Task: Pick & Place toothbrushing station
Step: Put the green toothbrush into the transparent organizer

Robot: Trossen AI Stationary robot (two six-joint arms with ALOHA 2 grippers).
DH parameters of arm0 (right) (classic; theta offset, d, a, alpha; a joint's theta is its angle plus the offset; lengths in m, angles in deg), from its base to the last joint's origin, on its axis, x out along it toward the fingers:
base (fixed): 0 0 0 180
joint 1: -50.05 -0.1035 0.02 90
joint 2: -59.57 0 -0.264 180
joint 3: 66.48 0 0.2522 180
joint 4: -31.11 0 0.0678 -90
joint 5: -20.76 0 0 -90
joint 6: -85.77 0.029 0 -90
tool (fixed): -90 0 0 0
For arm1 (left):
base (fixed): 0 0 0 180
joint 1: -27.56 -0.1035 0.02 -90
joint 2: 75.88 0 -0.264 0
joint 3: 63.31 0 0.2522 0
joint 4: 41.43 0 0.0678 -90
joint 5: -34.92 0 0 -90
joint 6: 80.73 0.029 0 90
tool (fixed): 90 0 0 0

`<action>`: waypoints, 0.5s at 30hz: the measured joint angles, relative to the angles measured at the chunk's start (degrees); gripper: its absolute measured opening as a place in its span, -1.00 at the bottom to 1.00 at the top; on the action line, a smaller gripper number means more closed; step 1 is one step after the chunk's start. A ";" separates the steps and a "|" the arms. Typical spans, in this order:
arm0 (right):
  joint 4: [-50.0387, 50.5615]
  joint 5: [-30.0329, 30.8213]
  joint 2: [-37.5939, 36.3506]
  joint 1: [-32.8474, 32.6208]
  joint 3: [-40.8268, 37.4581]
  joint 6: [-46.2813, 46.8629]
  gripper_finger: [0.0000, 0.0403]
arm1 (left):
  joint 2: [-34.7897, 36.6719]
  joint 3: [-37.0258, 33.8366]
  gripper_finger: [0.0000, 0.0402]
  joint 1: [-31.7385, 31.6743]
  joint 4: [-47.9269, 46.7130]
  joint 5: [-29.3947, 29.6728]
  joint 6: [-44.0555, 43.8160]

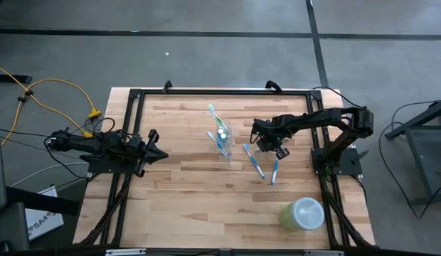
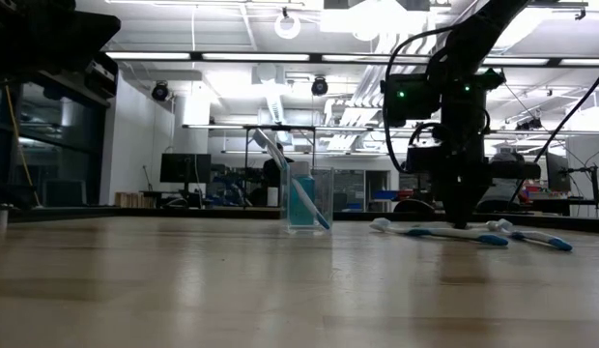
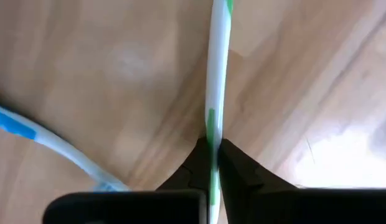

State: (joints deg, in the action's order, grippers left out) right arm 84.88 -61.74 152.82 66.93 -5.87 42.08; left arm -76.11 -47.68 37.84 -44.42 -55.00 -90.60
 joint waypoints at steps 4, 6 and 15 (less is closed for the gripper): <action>-0.03 3.48 0.04 0.00 -0.07 2.07 -0.97 | 0.00 0.00 -0.99 0.00 0.00 0.00 0.00; 0.02 5.41 0.07 0.03 -0.10 2.94 -0.97 | 0.00 0.00 -0.99 0.00 0.00 0.02 0.00; 0.04 13.30 0.11 -1.79 -0.13 3.40 -0.98 | 0.02 0.00 -0.99 0.00 0.00 0.00 0.00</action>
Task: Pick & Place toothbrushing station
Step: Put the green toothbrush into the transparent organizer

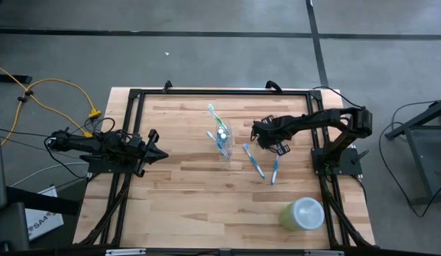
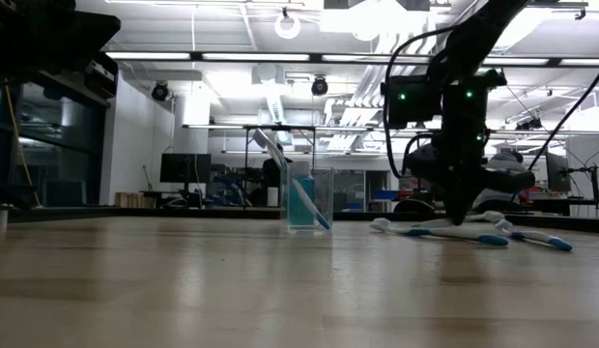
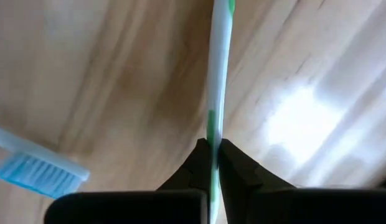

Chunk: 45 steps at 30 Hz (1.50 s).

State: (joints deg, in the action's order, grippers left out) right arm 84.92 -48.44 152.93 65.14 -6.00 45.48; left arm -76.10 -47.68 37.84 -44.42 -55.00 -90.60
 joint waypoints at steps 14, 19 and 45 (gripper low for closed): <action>-0.07 22.08 0.00 -11.34 0.37 -5.93 -0.98 | -0.02 0.00 -0.99 0.00 0.00 0.00 0.00; -0.31 26.65 -0.01 -11.39 3.22 -8.35 -0.98 | -0.02 0.00 -0.99 0.00 0.00 0.01 0.00; -24.14 25.28 -0.09 -9.62 14.60 -46.80 -0.98 | 0.00 0.00 -0.99 0.00 0.00 0.00 0.00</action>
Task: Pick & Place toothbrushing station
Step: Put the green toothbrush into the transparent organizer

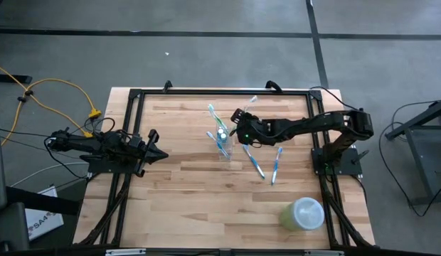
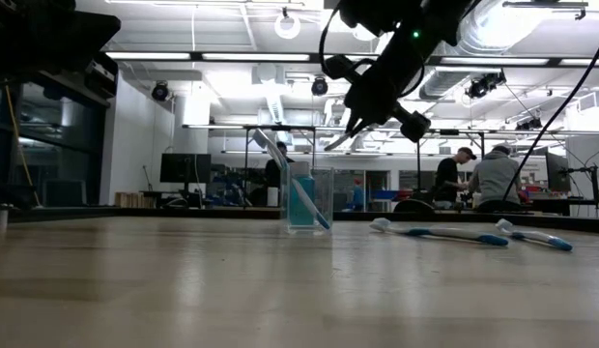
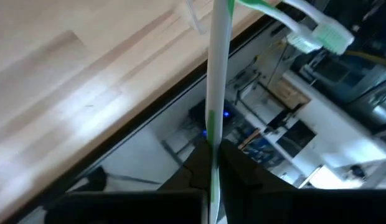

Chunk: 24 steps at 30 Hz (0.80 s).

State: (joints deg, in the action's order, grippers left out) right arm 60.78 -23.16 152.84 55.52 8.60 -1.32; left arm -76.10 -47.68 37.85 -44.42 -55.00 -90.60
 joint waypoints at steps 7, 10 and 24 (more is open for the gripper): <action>-5.09 -2.76 0.00 2.16 -0.02 -10.34 -0.98 | 0.01 0.00 -0.99 0.02 0.00 0.00 0.00; -7.71 -2.93 0.00 2.56 -0.02 -11.65 -0.98 | 0.00 0.00 -0.99 0.00 0.00 0.00 0.00; -18.22 -13.11 0.15 1.86 -0.02 -9.04 -0.98 | 0.00 0.00 -0.99 0.00 0.00 0.01 0.00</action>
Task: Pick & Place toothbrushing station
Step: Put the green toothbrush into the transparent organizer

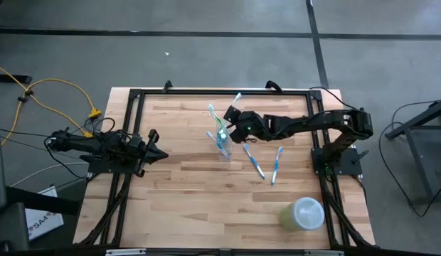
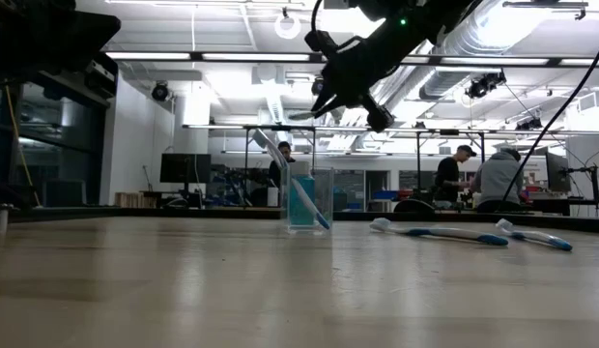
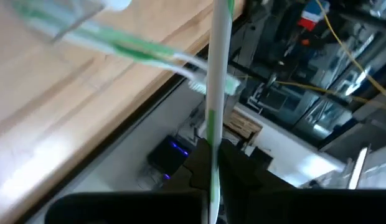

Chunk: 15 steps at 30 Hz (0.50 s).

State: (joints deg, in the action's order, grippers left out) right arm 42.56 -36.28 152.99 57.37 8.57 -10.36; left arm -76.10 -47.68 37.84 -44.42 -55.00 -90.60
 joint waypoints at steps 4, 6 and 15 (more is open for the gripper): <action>0.59 3.71 1.83 0.24 -0.07 -9.19 -0.98 | 0.00 0.00 -0.99 0.01 0.00 -0.01 0.00; 0.09 4.26 3.16 0.29 -0.07 -13.39 -0.98 | 0.01 0.00 -0.99 0.01 0.01 0.00 0.00; -9.21 7.60 9.21 0.65 -0.04 -18.41 -0.98 | 0.00 0.00 -0.99 0.01 0.00 -0.01 0.00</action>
State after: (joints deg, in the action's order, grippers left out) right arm 33.35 -28.67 162.21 58.02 8.53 -28.77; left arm -76.10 -47.68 37.85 -44.42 -55.00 -90.60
